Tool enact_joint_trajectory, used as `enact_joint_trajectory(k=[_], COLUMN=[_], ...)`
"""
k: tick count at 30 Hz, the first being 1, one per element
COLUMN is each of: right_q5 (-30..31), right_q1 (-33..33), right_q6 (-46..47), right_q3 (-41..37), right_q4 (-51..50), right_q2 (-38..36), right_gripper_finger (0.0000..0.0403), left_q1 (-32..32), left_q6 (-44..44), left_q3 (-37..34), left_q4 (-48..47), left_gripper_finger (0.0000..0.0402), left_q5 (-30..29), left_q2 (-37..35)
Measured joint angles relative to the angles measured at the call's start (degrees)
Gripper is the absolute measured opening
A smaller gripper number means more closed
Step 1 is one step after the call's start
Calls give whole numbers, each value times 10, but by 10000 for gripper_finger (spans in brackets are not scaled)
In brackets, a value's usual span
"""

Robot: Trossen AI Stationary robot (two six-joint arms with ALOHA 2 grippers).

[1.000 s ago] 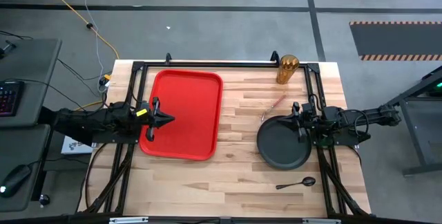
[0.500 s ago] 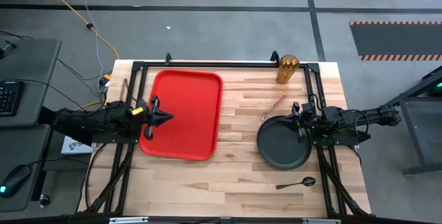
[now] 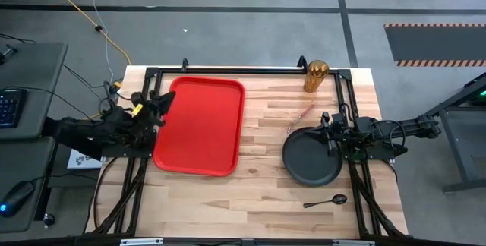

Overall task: Pick and place plate/cup/fork/spoon on tray
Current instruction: Put the brown cup on the red tray

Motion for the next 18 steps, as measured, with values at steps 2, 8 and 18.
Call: enact_joint_trajectory(k=[2,8,18], right_q5=[1,138,301], right_q1=[0,0,-56], right_q6=[-22,52,15], right_q3=[0,0,147], right_q4=[1,188,246], right_q2=[0,0,62], right_gripper_finger=[0,0,4], left_q1=[0,0,22], left_q6=[-38,-64,30], left_q3=[22,114,240], left_q4=[2,5,4], left_gripper_finger=[3,3,3], left_q5=[0,2,-38], left_q2=[43,186,351])
